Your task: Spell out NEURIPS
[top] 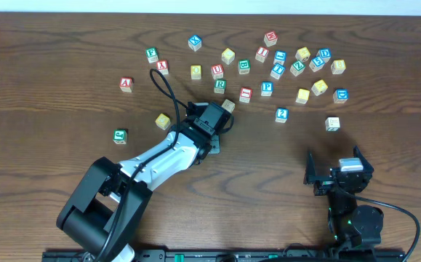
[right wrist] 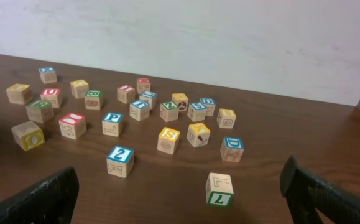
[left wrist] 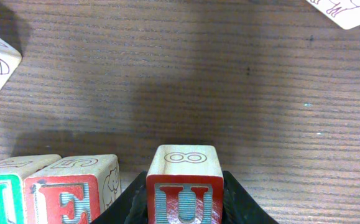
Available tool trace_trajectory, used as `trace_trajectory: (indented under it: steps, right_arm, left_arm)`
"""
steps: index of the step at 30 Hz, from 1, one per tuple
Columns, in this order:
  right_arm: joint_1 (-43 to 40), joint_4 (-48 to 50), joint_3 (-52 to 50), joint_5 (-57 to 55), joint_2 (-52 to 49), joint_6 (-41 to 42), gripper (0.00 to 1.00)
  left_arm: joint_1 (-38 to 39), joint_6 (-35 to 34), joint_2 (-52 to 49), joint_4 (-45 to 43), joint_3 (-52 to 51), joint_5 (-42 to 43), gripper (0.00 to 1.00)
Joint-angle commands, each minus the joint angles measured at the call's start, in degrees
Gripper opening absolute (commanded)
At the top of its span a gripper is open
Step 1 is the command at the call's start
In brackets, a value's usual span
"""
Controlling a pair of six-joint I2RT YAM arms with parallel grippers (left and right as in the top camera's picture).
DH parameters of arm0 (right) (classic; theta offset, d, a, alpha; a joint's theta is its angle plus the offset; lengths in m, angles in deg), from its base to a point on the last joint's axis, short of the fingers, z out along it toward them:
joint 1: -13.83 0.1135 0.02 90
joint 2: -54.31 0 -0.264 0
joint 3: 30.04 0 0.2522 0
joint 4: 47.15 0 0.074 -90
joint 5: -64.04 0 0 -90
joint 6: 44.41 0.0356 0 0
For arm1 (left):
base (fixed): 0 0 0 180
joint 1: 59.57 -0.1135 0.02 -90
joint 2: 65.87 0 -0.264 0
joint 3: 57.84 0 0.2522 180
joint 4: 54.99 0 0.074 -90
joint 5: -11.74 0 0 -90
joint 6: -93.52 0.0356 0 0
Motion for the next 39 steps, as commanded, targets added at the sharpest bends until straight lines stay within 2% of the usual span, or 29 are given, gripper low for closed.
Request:
trace_trajectory:
  steps: [1, 39]
  right_arm:
    - [-0.5, -0.3, -0.1, 0.0, 0.1, 0.8, 0.99]
    - [-0.5, -0.3, -0.1, 0.0, 0.1, 0.9, 0.99]
  left_arm:
    - [-0.1, 0.7, -0.5, 0.3, -0.4, 0.5, 0.07]
    - [-0.1, -0.5, -1.7, 2.4, -0.4, -0.6, 0.07]
